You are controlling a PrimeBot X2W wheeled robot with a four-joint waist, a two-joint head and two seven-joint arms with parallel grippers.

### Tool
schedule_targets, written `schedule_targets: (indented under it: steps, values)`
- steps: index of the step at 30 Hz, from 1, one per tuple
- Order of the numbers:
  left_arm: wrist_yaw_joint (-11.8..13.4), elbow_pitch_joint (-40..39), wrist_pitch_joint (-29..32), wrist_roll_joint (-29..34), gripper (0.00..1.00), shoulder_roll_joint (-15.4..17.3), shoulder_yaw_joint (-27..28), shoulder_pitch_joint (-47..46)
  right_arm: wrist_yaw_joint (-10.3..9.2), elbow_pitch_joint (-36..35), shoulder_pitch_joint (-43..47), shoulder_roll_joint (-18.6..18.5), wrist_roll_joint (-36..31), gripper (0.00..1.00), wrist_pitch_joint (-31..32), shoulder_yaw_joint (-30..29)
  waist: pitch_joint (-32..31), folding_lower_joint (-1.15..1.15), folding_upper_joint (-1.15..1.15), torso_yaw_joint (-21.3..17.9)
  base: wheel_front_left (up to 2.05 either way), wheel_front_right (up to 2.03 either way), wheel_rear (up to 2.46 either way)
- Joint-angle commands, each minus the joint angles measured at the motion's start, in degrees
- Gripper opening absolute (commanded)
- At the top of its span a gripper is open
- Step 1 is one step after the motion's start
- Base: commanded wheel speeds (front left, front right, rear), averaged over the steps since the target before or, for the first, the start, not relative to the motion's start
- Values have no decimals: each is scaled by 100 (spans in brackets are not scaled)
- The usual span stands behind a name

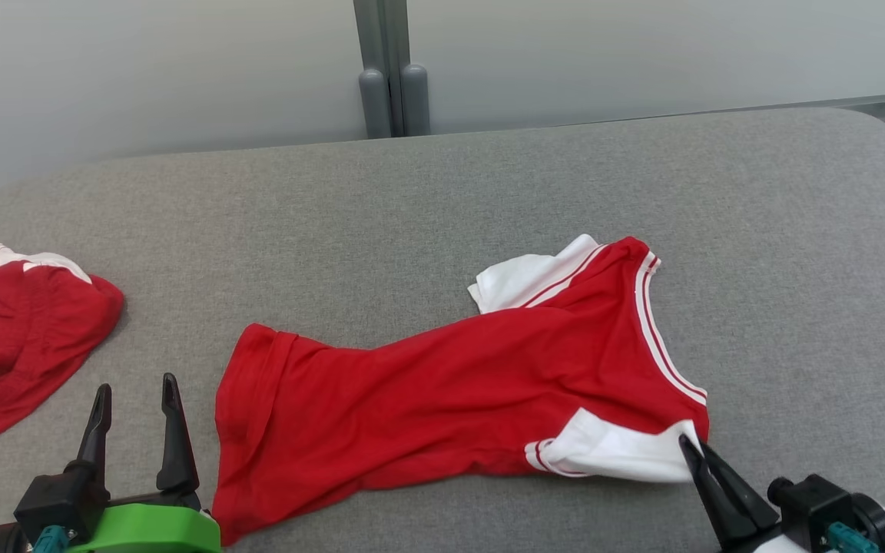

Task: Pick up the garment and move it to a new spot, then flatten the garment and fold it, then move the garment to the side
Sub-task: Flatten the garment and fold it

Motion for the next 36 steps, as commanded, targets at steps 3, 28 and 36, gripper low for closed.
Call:
schedule_targets:
  steps: [3, 28, 36]
  values:
    - [16, 21, -2, -22, 100, 9, 4, 43, -10, -72, 274, -36, 43, 20, -16, 52, -19, 0, 0, -34, 0, 0, 0]
    - [10, 22, -2, 3, 100, 9, -56, 25, -10, 964, -918, -35, -395, 100, -16, -485, -30, 0, 0, 135, 0, 0, 0]
    - [-7, 80, -2, -27, 100, 11, -143, -156, -10, 2366, -1901, -61, -345, 100, 145, -122, 156, 0, 0, 377, 0, 0, 0]
